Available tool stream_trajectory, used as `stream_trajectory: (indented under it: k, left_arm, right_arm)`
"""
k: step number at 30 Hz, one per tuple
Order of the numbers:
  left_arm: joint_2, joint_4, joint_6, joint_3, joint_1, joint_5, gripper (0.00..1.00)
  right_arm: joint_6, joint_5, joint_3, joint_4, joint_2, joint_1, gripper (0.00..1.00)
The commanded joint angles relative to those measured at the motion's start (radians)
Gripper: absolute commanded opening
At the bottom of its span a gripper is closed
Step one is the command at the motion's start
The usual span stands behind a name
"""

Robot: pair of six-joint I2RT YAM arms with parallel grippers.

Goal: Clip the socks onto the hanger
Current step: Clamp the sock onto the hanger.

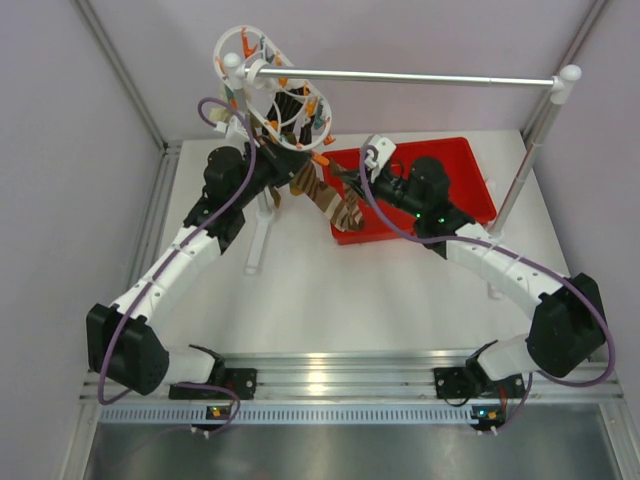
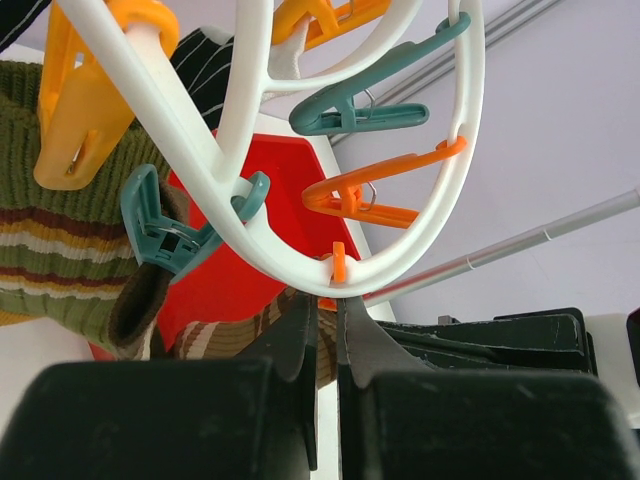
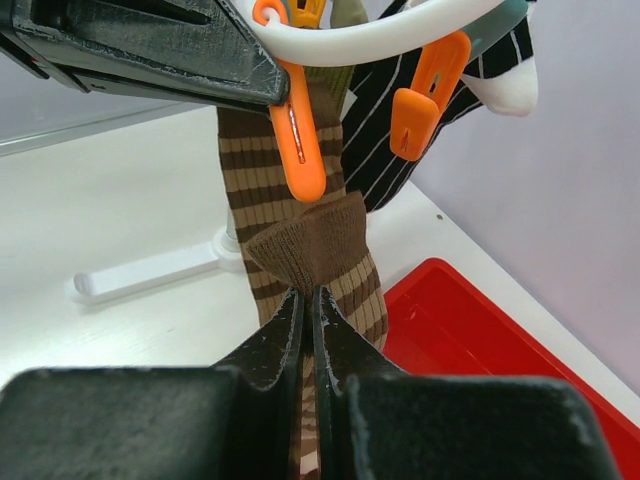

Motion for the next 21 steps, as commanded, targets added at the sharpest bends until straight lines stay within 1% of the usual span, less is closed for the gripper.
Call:
stream_trajectory:
  k: [1, 13, 21]
  left_arm:
    - [0.011, 0.015, -0.018, -0.007, 0.006, 0.008, 0.00]
    - [0.022, 0.012, -0.021, -0.002, 0.005, 0.014, 0.00]
    - [0.025, 0.004, -0.025, -0.001, 0.005, 0.017, 0.00]
  right_arm:
    - [-0.009, -0.027, 0.049, 0.052, 0.001, 0.019, 0.00]
    - [-0.009, -0.044, 0.062, 0.075, -0.005, 0.036, 0.00]
    - [-0.007, -0.015, 0.071, 0.109, 0.004, 0.044, 0.00]
